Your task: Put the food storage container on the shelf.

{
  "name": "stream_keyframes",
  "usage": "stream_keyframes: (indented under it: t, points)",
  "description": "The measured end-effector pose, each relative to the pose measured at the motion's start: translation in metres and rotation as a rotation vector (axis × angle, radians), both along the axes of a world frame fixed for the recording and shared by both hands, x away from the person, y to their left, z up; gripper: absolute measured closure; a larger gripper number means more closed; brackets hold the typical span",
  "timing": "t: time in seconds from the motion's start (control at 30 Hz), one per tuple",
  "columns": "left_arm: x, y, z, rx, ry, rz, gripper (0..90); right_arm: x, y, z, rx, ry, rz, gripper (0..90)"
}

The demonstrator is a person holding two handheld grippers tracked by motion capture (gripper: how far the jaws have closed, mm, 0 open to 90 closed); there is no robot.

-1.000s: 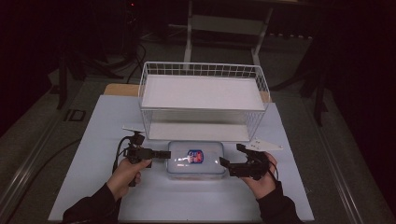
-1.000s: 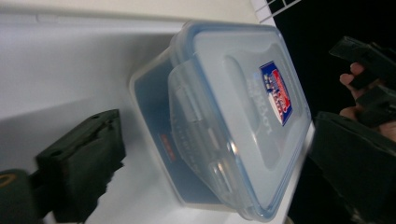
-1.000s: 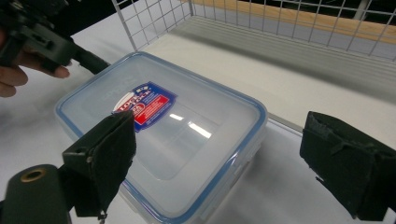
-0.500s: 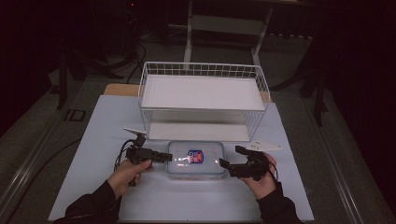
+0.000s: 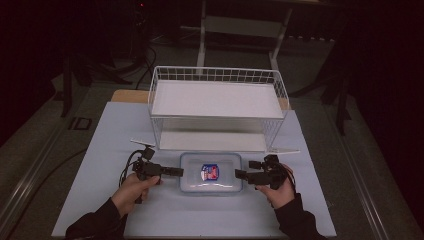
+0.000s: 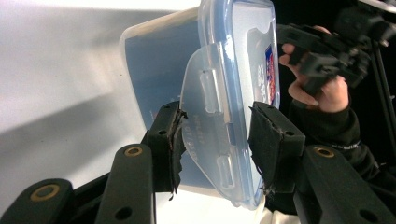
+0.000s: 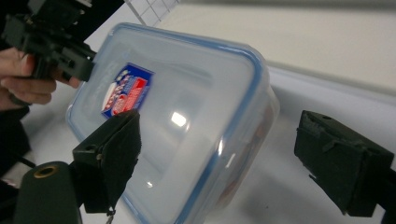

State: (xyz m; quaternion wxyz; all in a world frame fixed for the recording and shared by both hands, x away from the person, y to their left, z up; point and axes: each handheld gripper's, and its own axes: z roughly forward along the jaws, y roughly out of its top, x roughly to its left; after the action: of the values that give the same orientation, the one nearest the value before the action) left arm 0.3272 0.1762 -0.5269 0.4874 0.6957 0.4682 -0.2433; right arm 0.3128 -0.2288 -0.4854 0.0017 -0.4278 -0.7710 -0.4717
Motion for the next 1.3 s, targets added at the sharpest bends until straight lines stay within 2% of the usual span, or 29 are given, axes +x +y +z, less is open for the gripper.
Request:
stream_keyframes:
  t: [0.1,0.23,0.3,0.37,0.53,0.63,0.83,1.03,1.17,1.3]
  points:
    - [-0.002,0.000,0.002,0.005,-0.020,-0.009,56.3,0.009,-0.003,-0.010,0.038,0.092,0.006,18.2]
    - [-0.005,0.000,0.004,0.016,-0.047,-0.025,56.7,0.018,-0.007,-0.022,0.103,0.213,0.044,22.4]
    - [-0.006,0.000,0.004,0.016,-0.050,-0.026,56.8,0.020,-0.009,-0.027,0.139,0.261,0.066,25.3]
    - [-0.006,0.000,0.004,0.014,-0.050,-0.025,56.9,0.021,-0.010,-0.028,0.154,0.283,0.088,31.1]
    - [-0.007,0.000,0.004,0.017,-0.055,-0.025,57.0,0.020,-0.009,-0.027,0.162,0.302,0.121,38.5]
    - [-0.008,0.000,0.004,0.017,-0.051,-0.018,57.0,0.020,-0.014,-0.025,0.180,0.309,0.113,50.3]
    - [-0.013,-0.002,0.007,0.035,-0.075,-0.007,57.0,0.015,-0.014,-0.022,0.173,0.309,0.090,51.7]
    - [-0.017,-0.003,0.009,0.042,-0.082,0.010,57.2,0.009,-0.016,-0.022,0.204,0.327,0.065,53.7]
    - [-0.020,-0.006,0.013,0.060,-0.081,0.019,57.2,0.004,-0.015,-0.020,0.194,0.306,0.055,53.7]
    - [-0.023,-0.008,0.015,0.072,-0.099,0.034,57.1,0.001,-0.015,-0.017,0.184,0.290,0.044,53.7]
